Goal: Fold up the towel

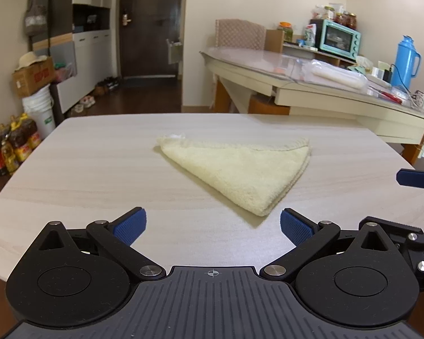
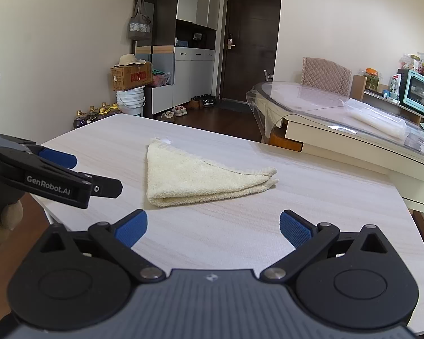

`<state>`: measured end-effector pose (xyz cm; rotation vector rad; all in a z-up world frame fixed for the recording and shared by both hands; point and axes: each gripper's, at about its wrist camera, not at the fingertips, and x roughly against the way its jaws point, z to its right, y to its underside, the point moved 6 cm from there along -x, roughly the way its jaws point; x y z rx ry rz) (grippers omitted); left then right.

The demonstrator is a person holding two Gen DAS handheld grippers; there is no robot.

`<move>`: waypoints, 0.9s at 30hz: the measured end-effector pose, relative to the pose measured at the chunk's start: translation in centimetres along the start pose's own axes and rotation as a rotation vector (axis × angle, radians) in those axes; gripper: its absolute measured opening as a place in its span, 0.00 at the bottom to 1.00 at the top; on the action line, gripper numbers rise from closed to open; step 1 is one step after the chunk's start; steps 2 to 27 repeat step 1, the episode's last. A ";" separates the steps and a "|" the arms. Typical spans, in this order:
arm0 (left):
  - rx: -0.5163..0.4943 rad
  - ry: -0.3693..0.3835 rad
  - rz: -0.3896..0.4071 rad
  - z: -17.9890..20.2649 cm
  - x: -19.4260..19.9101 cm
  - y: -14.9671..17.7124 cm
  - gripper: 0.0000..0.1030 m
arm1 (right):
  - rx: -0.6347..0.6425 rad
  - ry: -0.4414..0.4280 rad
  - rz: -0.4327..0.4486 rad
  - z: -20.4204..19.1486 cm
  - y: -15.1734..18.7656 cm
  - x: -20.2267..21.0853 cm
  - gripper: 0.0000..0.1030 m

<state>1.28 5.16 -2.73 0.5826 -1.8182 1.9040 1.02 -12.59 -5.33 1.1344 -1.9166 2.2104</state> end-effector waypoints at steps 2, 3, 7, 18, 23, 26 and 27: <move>0.000 -0.001 0.001 0.0 0.0 0.0 1.00 | 0.000 0.001 0.000 0.0 0.0 0.0 0.98; 0.000 -0.001 0.001 0.0 0.0 0.0 1.00 | 0.000 0.001 0.000 0.0 0.0 0.0 0.98; 0.000 -0.001 0.001 0.0 0.0 0.0 1.00 | 0.000 0.001 0.000 0.0 0.0 0.0 0.98; 0.000 -0.001 0.001 0.0 0.0 0.0 1.00 | 0.000 0.001 0.000 0.0 0.0 0.0 0.98; 0.000 -0.001 0.001 0.0 0.0 0.0 1.00 | 0.000 0.001 0.000 0.0 0.0 0.0 0.98; 0.000 -0.001 0.001 0.0 0.0 0.0 1.00 | 0.000 0.001 0.000 0.0 0.0 0.0 0.98; 0.000 -0.001 0.001 0.0 0.0 0.0 1.00 | 0.000 0.001 0.000 0.0 0.0 0.0 0.98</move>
